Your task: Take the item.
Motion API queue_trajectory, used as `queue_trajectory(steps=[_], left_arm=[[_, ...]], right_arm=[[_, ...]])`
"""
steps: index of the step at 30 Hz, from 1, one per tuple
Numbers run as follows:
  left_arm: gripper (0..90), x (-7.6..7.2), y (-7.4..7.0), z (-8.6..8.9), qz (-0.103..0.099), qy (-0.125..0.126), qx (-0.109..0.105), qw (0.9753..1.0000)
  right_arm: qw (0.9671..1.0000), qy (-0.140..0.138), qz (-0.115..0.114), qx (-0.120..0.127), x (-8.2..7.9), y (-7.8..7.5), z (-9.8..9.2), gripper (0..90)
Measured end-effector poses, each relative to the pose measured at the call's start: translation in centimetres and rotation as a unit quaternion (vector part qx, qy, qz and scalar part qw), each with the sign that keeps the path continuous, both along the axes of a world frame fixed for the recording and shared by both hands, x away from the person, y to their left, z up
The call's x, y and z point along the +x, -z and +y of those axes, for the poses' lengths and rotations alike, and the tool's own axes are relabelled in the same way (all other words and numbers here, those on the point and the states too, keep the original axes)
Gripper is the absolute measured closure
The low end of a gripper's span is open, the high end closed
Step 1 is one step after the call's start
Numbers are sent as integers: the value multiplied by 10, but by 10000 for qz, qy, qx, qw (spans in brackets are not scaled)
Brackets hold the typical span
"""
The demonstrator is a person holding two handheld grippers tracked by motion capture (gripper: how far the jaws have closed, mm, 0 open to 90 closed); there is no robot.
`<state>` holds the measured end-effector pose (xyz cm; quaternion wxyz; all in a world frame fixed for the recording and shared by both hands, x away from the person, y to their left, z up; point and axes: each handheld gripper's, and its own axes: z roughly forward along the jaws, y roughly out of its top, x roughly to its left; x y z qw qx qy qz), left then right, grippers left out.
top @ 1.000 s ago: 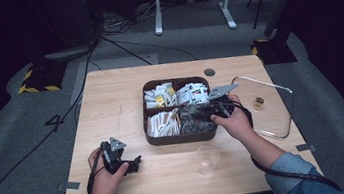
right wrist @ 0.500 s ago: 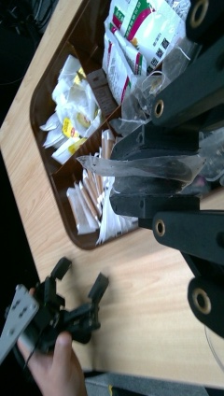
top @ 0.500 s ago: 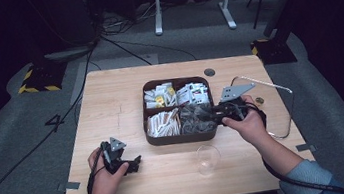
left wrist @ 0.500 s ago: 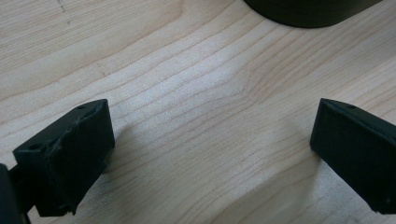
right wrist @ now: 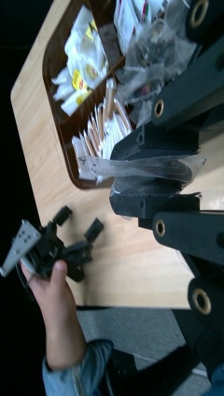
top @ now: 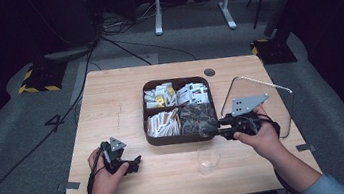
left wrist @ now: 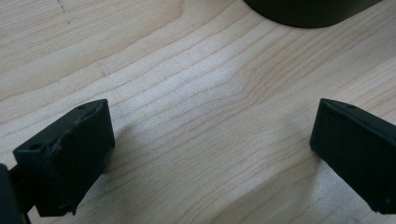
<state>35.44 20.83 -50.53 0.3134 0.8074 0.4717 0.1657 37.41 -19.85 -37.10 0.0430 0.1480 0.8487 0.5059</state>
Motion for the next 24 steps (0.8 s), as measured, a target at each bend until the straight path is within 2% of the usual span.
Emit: queue_trajectory(steps=[7, 11, 18, 24], left_arm=[[2, 0, 0, 0, -1, 1, 1, 10000], [2, 0, 0, 0, -3, 3, -2, 10000], [2, 0, 0, 0, -2, 4, -1, 10000], [2, 0, 0, 0, -2, 0, 0, 10000]], right_arm=[[9996, -239, 61, -141, -20, 4, -1, 752], [9993, -276, 113, -222, -27, 13, -1, 751], [9988, -293, 248, -314, -32, 30, 2, 750], [9979, -308, 325, -461, -33, 39, 4, 749]])
